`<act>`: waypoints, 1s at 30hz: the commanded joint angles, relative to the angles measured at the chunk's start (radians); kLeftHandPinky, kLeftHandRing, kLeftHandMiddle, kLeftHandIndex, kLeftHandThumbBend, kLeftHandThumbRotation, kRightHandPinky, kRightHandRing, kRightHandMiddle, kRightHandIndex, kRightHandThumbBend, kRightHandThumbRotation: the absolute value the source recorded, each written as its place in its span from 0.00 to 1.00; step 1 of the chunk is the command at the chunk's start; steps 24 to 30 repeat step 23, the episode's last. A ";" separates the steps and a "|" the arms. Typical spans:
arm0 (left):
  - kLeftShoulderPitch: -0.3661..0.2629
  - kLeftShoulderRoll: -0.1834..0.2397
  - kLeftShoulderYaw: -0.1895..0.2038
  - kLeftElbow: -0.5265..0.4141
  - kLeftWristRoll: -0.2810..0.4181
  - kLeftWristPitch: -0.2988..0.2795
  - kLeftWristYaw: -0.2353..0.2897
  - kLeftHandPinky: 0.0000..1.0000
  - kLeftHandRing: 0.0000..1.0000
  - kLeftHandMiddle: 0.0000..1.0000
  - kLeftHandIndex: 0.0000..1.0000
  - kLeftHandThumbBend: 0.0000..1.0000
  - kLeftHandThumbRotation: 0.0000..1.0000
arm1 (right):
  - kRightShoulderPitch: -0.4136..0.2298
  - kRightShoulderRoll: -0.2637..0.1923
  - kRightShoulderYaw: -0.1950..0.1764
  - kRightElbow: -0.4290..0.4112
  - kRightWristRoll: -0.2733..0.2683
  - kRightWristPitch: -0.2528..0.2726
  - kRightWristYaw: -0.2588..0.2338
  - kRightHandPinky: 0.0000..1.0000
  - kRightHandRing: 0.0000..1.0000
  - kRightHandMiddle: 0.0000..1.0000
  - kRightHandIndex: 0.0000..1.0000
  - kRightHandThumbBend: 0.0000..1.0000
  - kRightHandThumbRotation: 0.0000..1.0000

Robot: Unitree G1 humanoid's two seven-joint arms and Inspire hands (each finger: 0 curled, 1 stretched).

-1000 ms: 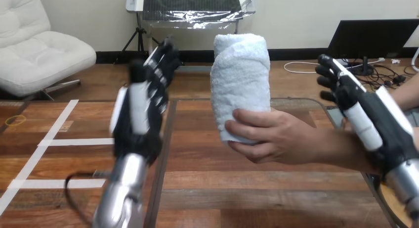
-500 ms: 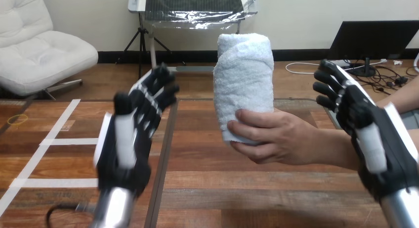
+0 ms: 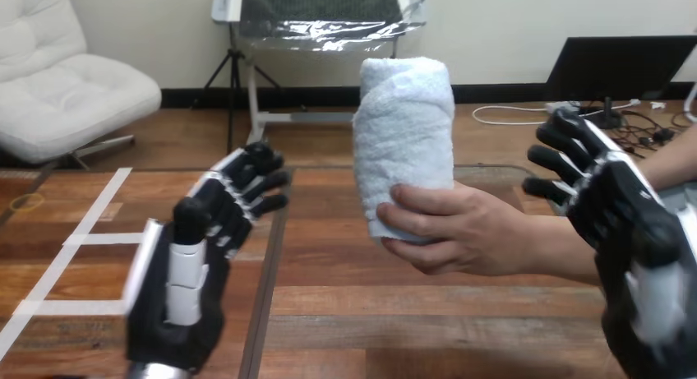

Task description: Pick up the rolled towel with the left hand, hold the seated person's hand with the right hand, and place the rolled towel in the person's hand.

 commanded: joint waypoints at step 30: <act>0.032 0.004 -0.074 -0.170 -0.110 -0.016 0.000 0.83 0.85 0.83 0.84 0.67 0.92 | 0.248 0.124 0.208 -0.098 0.020 -0.266 -0.023 0.87 0.91 0.92 0.92 0.98 1.00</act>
